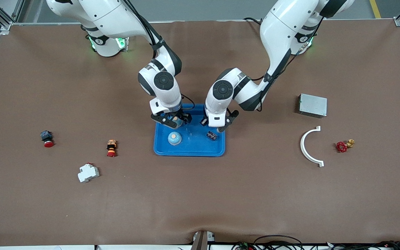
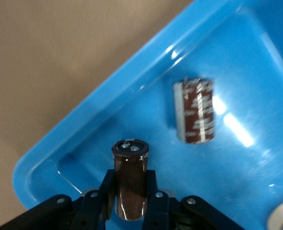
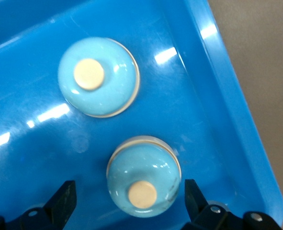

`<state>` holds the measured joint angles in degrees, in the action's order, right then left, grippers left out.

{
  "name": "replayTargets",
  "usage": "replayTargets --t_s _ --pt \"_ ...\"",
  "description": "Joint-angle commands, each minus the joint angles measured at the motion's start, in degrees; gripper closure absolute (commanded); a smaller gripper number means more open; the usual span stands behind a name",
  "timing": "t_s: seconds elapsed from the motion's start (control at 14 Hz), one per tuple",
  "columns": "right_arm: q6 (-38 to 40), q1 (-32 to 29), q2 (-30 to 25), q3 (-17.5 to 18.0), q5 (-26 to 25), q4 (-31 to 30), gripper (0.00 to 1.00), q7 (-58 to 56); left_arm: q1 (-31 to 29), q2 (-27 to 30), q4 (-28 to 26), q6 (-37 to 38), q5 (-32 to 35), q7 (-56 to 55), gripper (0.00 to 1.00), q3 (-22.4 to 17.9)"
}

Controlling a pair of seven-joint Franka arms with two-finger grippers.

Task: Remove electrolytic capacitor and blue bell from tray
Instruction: 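Carry the capacitor to the white arc while the right gripper lifts the bell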

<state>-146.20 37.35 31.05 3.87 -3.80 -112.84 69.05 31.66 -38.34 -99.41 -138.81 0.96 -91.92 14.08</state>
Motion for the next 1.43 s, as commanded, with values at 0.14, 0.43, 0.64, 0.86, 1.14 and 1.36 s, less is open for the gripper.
replayTargets --t_s 0.14,0.43,0.64,0.86,1.14,1.36 --pt "0.5 0.7 0.8 -0.5 -2.1 1.5 0.00 1.5 -4.3 11.3 -0.3 11.2 1.7 0.4 1.00 -0.3" --pt "0.5 0.7 1.1 -1.0 -4.0 1.5 0.00 1.5 -11.4 16.5 -0.6 19.4 1.7 10.2 1.00 -0.3" --pt "0.6 0.7 1.8 -1.0 -5.1 1.5 0.00 1.5 -17.0 18.2 -0.7 23.0 1.7 18.3 1.00 -0.3" --pt "0.6 0.7 1.9 -1.0 -5.7 1.5 0.23 1.5 -22.5 18.5 -0.9 27.1 1.8 26.3 1.00 -0.3" --pt "0.6 0.7 2.1 -0.9 -6.8 1.7 1.00 1.5 -30.1 19.1 -4.6 28.3 7.1 35.9 1.00 -0.2" --pt "5.0 0.4 1.0 -0.6 -6.0 3.9 1.00 1.1 -33.7 18.7 -6.7 27.5 9.8 40.0 1.00 -0.1"
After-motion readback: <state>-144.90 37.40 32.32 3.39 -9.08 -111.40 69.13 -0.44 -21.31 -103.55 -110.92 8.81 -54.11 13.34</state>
